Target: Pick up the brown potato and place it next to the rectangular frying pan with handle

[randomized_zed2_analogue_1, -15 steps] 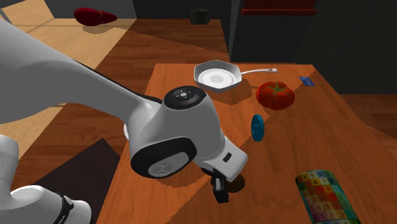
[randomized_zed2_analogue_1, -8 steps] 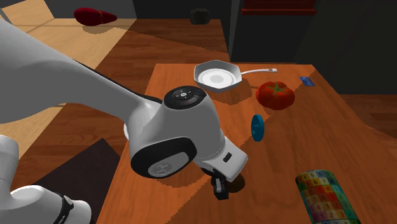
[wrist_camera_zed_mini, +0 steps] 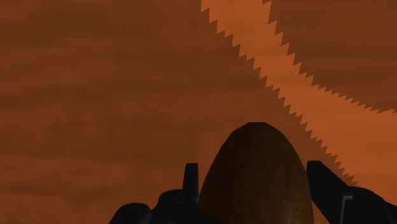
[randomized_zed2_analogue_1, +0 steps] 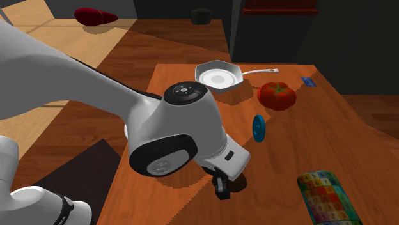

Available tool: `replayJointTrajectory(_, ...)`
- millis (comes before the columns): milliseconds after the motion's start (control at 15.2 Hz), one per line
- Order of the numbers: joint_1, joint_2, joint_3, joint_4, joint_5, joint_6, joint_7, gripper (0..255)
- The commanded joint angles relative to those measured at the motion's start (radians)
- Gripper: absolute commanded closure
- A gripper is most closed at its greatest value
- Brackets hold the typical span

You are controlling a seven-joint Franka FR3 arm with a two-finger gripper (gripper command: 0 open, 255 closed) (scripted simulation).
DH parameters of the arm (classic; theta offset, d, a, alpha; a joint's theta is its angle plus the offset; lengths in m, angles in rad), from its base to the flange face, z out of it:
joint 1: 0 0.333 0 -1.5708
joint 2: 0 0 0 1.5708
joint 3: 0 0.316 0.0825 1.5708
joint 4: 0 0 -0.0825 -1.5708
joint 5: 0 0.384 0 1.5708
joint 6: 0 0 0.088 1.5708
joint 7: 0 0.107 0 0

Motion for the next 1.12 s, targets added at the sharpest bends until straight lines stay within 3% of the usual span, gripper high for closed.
replayJointTrajectory(0,0.002,-0.022,0.002,0.007,0.002,-0.029,-0.002,255)
replayJointTrajectory(1056,0.012,-0.171,0.015,0.097,0.024,-0.266,-0.036,255)
